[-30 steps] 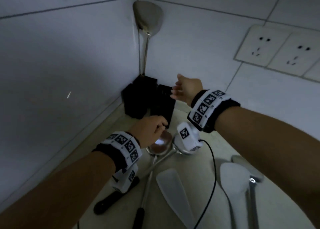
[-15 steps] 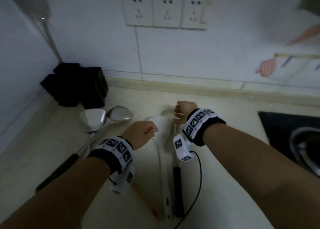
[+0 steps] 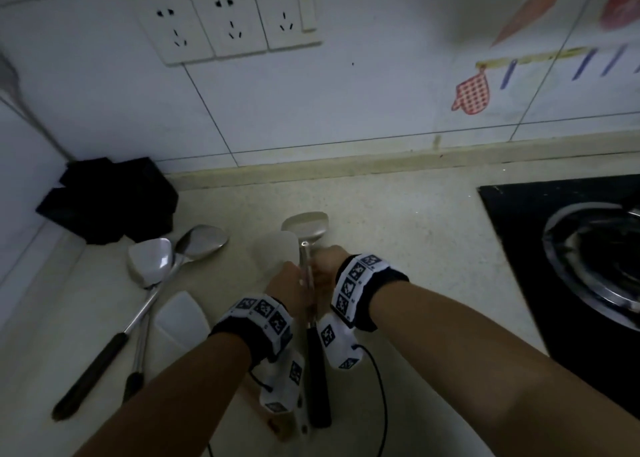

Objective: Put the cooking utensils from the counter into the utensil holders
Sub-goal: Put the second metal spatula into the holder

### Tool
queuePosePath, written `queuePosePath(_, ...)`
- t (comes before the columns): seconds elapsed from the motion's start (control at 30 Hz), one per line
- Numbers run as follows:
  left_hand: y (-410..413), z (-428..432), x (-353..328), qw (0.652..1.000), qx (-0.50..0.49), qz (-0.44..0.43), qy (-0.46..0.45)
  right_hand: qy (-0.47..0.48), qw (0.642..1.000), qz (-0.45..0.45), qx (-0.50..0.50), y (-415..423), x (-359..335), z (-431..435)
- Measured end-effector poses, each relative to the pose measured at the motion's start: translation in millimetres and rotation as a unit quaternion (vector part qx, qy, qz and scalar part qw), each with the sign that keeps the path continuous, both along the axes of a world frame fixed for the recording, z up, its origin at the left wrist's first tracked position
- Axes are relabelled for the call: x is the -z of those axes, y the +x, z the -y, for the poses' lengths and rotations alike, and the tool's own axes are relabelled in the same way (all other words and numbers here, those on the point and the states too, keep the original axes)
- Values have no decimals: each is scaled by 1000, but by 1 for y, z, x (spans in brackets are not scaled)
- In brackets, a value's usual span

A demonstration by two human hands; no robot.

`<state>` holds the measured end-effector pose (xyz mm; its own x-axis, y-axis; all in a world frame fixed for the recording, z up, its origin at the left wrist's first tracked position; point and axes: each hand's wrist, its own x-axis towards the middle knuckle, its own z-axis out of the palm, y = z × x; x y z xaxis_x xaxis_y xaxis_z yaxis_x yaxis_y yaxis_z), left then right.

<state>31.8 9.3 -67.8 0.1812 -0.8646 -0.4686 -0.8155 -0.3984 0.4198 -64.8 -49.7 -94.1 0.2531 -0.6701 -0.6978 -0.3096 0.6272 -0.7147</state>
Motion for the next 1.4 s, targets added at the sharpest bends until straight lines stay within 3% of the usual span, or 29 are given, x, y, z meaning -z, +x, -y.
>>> queuePosePath(0.17,13,19,-14,998,-27,-51,-17,6,996,87,21,0,-19,16)
queuePosePath(0.23,22,30,-30,992,-47,-115,-36,20,988,143,48,1,-35,25)
queuePosePath(0.33,36,40,-55,960,-95,-260,-40,33,974,203,93,7,-54,38)
queuePosePath(0.4,41,42,-68,937,-99,-334,-33,13,980,192,48,13,-68,42)
queuePosePath(0.53,65,45,-85,906,-116,-402,-57,-52,975,214,15,29,-101,49)
queuePosePath(0.77,145,56,-119,936,-112,-297,-156,-197,957,202,-63,87,-204,93)
queuePosePath(0.83,181,59,-130,951,-98,-230,-180,-234,948,203,-71,111,-237,103)
queuePosePath(1.07,288,64,-144,962,-50,-58,-262,-327,913,244,33,217,-306,121)
queuePosePath(1.27,368,75,-109,982,-43,91,-162,-376,890,255,29,326,-318,134)
queuePosePath(1.4,390,89,-81,983,1,133,-128,-395,893,215,3,368,-296,144)
